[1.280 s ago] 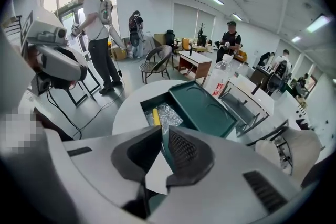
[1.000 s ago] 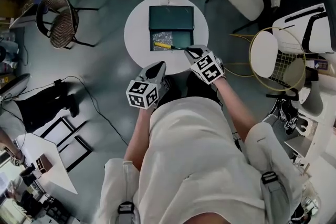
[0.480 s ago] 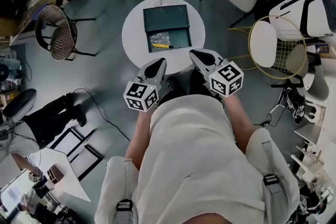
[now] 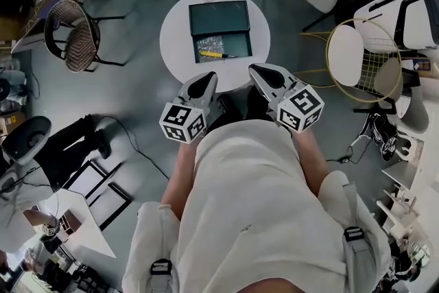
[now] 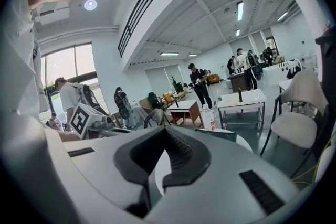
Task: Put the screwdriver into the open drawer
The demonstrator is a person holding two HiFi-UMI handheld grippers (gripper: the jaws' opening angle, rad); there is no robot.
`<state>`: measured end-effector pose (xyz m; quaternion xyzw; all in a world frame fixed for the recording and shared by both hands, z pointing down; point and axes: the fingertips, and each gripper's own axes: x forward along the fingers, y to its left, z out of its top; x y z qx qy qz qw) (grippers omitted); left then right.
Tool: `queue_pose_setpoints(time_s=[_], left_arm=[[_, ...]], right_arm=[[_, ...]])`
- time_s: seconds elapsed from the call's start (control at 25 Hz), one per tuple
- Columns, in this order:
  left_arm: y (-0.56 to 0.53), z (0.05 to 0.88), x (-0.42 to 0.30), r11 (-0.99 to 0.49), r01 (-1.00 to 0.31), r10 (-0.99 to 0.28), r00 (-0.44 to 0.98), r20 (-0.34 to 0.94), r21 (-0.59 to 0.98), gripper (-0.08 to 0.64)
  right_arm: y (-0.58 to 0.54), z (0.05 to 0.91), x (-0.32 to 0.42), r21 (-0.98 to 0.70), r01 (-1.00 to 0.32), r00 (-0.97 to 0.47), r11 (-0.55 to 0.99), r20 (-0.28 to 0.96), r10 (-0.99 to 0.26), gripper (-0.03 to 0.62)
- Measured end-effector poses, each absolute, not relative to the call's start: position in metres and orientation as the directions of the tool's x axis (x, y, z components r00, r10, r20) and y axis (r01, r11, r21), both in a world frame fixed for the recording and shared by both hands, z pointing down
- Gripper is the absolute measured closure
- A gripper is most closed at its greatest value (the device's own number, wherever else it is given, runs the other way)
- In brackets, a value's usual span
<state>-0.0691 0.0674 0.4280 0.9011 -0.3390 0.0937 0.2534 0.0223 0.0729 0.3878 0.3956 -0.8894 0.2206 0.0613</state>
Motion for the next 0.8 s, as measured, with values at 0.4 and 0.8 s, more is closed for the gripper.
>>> queue_pose_setpoints(time_s=[0.4, 0.8], left_arm=[[0.064, 0.431, -0.062, -0.644, -0.657, -0.558, 0.754, 0.347, 0.392, 0.548], [0.06, 0.434, -0.058, -0.647, -0.652, -0.549, 0.758, 0.352, 0.395, 0.548]], right_arm=[[0.073, 0.391, 0.018, -0.358, -0.723, -0.688, 0.591, 0.29, -0.665, 0.586], [0.069, 0.39, 0.024, -0.347, -0.727, -0.684, 0.593, 0.296, -0.666, 0.587]])
